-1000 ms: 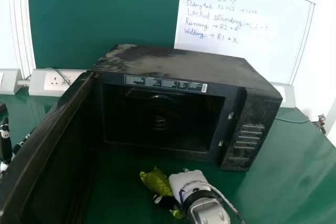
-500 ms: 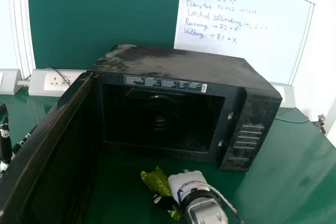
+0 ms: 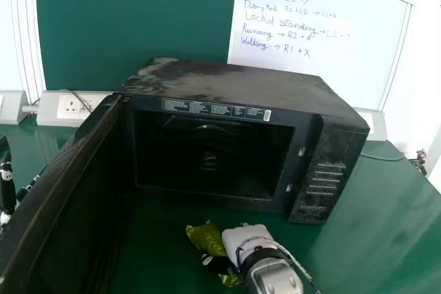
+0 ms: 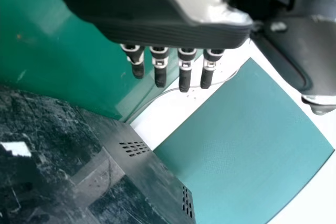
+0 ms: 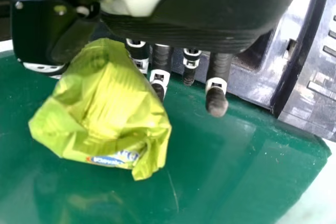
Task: Put biscuit inside oven
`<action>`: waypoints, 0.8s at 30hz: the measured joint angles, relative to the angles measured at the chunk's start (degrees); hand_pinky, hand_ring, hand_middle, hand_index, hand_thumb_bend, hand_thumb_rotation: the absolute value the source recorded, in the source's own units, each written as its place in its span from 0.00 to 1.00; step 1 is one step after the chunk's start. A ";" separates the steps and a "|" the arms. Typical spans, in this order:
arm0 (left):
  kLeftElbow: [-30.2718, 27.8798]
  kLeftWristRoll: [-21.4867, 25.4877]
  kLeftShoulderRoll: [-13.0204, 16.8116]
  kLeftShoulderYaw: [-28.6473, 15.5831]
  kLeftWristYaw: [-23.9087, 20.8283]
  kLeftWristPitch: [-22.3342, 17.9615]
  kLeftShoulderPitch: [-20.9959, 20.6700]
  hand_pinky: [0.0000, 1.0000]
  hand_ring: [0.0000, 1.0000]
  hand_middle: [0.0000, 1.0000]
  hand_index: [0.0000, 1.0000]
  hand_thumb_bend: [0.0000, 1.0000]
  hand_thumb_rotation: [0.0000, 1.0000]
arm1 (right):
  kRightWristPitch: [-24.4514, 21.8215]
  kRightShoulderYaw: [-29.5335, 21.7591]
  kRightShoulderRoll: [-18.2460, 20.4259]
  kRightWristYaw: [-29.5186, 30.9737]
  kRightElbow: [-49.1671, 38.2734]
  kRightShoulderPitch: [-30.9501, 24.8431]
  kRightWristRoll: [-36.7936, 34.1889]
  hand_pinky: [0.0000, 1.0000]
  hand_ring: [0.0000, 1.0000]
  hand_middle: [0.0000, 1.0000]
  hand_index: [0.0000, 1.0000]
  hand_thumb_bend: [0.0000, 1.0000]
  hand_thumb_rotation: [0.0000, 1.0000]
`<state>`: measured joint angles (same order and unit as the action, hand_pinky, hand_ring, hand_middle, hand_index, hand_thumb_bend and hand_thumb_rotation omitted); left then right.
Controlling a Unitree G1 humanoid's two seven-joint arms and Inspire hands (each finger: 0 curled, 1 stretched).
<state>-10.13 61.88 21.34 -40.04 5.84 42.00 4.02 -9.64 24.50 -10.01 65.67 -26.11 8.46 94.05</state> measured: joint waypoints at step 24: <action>0.34 -0.04 -0.02 0.19 -0.03 -0.27 -0.04 0.66 0.73 0.77 0.79 0.61 0.01 | 0.21 -4.17 -0.95 3.12 -6.64 -1.19 -5.80 0.06 0.14 0.26 0.69 0.62 0.01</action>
<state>-9.78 61.84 21.33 -39.85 5.81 41.73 3.98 -9.43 20.33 -10.96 68.79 -32.75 7.27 88.25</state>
